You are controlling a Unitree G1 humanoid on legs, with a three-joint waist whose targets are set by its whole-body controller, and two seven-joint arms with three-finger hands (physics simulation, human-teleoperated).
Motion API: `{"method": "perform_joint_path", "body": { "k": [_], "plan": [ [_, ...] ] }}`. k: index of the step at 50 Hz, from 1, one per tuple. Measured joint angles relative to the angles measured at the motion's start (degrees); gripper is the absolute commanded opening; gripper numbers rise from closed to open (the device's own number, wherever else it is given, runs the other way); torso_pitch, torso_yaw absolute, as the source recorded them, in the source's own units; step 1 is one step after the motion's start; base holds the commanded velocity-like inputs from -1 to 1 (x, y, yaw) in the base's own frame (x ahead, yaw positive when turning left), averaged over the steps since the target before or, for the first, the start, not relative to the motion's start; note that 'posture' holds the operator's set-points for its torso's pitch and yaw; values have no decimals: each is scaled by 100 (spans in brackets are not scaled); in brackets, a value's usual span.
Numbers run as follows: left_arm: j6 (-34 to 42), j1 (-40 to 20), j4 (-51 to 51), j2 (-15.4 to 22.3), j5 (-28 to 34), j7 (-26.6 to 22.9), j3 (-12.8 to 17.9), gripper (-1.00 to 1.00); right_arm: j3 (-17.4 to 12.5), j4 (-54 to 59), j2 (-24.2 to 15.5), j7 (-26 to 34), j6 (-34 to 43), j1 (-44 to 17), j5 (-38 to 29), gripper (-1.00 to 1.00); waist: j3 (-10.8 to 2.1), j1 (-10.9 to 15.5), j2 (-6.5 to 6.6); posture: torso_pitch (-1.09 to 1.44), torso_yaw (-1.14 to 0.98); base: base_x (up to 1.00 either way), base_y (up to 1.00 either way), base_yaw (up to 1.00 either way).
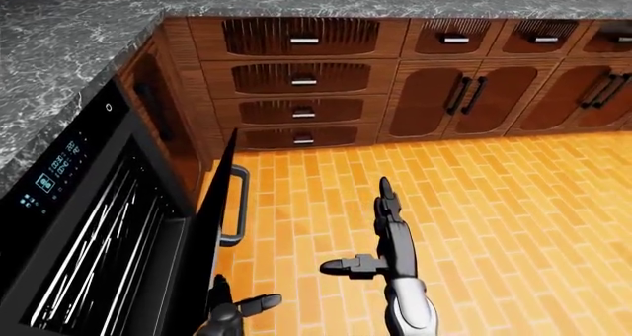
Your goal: Close the dishwasher door
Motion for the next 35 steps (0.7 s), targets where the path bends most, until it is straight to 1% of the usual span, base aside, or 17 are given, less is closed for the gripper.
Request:
{"method": "perform_joint_path", "body": {
  "k": [8, 14, 22, 26, 35],
  "plan": [
    [48, -43, -42, 75, 10, 558, 54, 100, -9, 8, -3, 1, -6, -8, -2, 100, 3, -19, 28, 0, 0, 0, 0, 0],
    [35, -74, -34, 88, 0, 837, 77, 100, 4, 51, 0, -1, -13, -32, -5, 100, 4, -33, 42, 0, 0, 0, 0, 0],
    [-6, -113, -1, 72, -32, 1200, 111, 100, 9, 56, 1, 7, -20, -36, 6, 100, 5, -75, 17, 0, 0, 0, 0, 0],
    [-100, -94, -1, 108, -9, 1463, 119, 100, 10, 29, 2, 5, -12, -24, 2, 100, 8, -94, 8, 0, 0, 0, 0, 0],
    [-192, -58, -29, 220, 24, 1955, 164, 100, -2, 57, -1, -6, -11, -36, -4, 100, 3, -93, 50, 0, 0, 0, 0, 0]
  ]
}}
